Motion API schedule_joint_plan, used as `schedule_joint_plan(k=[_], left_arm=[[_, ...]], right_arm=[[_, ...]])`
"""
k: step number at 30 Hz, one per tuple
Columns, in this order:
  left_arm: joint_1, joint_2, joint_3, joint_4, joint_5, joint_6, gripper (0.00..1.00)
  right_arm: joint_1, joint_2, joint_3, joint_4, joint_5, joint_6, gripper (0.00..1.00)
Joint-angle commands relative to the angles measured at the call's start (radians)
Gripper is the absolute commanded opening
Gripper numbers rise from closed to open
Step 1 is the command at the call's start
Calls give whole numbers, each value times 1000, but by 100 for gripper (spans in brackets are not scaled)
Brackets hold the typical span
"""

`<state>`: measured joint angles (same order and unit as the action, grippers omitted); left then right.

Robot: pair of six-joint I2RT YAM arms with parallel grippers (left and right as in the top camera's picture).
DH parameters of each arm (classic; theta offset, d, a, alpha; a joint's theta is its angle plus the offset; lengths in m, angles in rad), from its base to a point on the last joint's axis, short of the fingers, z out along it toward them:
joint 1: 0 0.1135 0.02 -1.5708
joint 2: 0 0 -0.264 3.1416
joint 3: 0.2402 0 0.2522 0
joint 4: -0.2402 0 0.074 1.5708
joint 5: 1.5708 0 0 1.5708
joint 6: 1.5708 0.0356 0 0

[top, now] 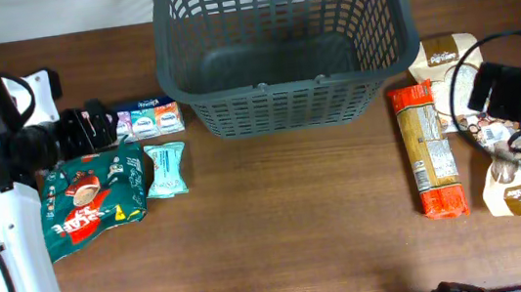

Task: Pack container
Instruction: 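Reach the left gripper to the green coffee pouch and grasp it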

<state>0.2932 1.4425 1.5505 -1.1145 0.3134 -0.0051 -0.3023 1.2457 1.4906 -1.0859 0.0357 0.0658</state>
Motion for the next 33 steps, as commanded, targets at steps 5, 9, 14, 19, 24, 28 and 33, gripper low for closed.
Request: schedule_joint_plan(k=[5, 9, 14, 19, 24, 28, 33], left_arm=[[9, -6, 18, -166, -315, -359, 99], [9, -6, 0, -164, -326, -447, 99], [8, 17, -11, -159, -341, -261, 99], [7, 87, -11, -264, -441, -134, 99], [-33, 185, -11, -243, -559, -116, 99], [-97, 268, -11, -199, -637, -53, 99], [-193, 360, -11, -114, -682, -5, 99]], right_arm=[[-66, 90, 19, -10, -54, -6, 99], [-66, 135, 18, -37, -54, -6, 99], [-66, 193, 18, -45, -54, -6, 99], [-66, 249, 18, -45, -54, -6, 99], [-66, 299, 18, -44, -54, -6, 99], [-66, 328, 18, -44, -54, -6, 99], [-66, 352, 18, -44, -54, -6, 99]])
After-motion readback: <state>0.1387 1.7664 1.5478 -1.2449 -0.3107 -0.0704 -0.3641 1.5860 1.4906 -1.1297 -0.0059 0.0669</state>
